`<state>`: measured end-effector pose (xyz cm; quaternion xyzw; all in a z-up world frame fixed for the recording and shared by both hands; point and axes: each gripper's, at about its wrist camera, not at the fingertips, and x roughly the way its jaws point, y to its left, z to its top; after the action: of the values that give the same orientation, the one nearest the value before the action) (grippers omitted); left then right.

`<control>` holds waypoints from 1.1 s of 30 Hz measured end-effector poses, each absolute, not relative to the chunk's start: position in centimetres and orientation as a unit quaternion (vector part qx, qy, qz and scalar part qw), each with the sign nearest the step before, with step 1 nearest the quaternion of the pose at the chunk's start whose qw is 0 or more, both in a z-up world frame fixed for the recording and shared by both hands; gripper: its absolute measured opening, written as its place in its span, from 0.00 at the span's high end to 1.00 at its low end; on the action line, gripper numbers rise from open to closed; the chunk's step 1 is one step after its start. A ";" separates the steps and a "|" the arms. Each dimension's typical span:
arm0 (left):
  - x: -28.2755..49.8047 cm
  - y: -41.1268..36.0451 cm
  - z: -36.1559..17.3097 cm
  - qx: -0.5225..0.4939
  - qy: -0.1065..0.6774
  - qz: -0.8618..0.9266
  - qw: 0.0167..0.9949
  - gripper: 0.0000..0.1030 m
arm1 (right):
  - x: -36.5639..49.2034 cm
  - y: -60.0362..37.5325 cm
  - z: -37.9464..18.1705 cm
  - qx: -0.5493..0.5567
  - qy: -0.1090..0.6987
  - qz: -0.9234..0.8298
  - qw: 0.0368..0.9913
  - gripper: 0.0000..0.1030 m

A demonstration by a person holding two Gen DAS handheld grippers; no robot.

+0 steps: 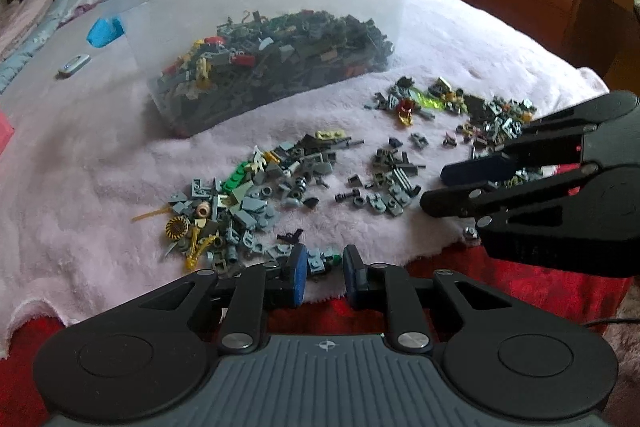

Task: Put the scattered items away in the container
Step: 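Move both open grippers back down to the scattered Lego pieces, then close both grippers on Lego pieces in the pile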

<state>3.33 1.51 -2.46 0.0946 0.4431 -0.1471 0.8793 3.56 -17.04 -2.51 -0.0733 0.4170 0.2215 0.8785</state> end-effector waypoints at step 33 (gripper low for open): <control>2.4 2.3 0.7 0.062 0.406 -0.134 0.902 0.84 | 2.5 -15.3 -0.8 -0.110 0.369 0.255 0.887 0.92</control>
<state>2.39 2.34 0.66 0.0616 0.4058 -0.1335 0.9020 2.51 -15.30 -0.84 -0.1099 0.3692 0.2554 0.8868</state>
